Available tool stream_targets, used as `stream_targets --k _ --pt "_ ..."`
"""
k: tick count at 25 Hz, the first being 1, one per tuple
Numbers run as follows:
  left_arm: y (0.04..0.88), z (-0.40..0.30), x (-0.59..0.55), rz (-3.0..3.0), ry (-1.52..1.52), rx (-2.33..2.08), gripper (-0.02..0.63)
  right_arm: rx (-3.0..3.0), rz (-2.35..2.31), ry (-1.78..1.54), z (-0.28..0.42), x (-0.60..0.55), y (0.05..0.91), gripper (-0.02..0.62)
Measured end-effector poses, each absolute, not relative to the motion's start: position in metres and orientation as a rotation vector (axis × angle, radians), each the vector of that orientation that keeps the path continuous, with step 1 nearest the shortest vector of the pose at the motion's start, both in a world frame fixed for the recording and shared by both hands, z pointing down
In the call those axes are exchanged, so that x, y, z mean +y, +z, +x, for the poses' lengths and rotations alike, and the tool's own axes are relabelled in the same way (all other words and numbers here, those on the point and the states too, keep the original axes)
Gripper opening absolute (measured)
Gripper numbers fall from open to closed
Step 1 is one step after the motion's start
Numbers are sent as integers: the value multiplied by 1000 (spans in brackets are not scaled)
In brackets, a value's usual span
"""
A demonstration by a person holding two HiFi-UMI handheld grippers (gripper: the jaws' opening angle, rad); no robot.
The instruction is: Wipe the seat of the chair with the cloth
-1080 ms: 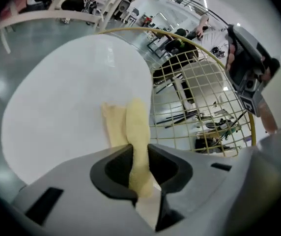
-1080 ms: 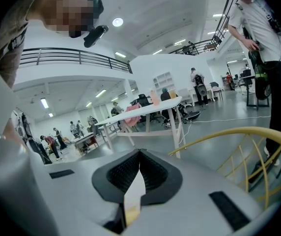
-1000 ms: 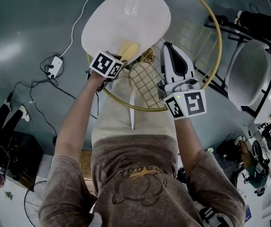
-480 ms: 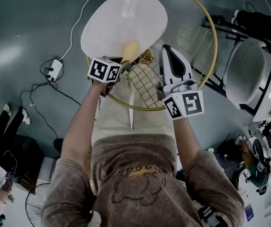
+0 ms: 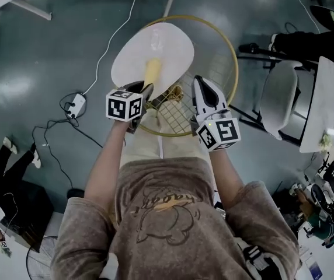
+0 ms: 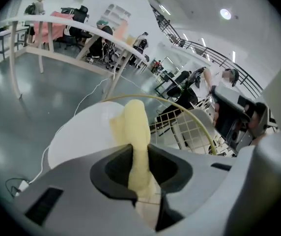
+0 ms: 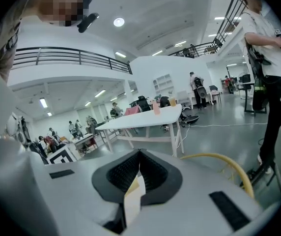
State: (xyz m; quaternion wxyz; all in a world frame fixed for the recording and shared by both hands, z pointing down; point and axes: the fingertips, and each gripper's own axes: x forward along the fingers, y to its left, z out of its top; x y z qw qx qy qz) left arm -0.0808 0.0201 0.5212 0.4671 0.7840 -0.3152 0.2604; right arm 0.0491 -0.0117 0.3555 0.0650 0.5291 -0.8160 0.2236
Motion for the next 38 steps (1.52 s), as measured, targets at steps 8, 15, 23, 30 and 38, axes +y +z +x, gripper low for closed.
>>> stream_targets --k 8,15,23,30,38 --pt "393 -86 15 2006 509 -831 92 -2498 1619 672 39 -2 283 23" --pt "306 -84 15 2116 403 -875 92 -2587 1589 601 39 -3 225 23" --pt "213 -87 9 2302 303 -1000 92 -2639 1510 600 59 12 182 23" --pt "163 -107 8 2405 211 -1201 92 -2698 1514 513 66 13 152 23" --pt "137 -119 16 2481 64 -1368 92 -2749 1479 320 59 10 137 23"
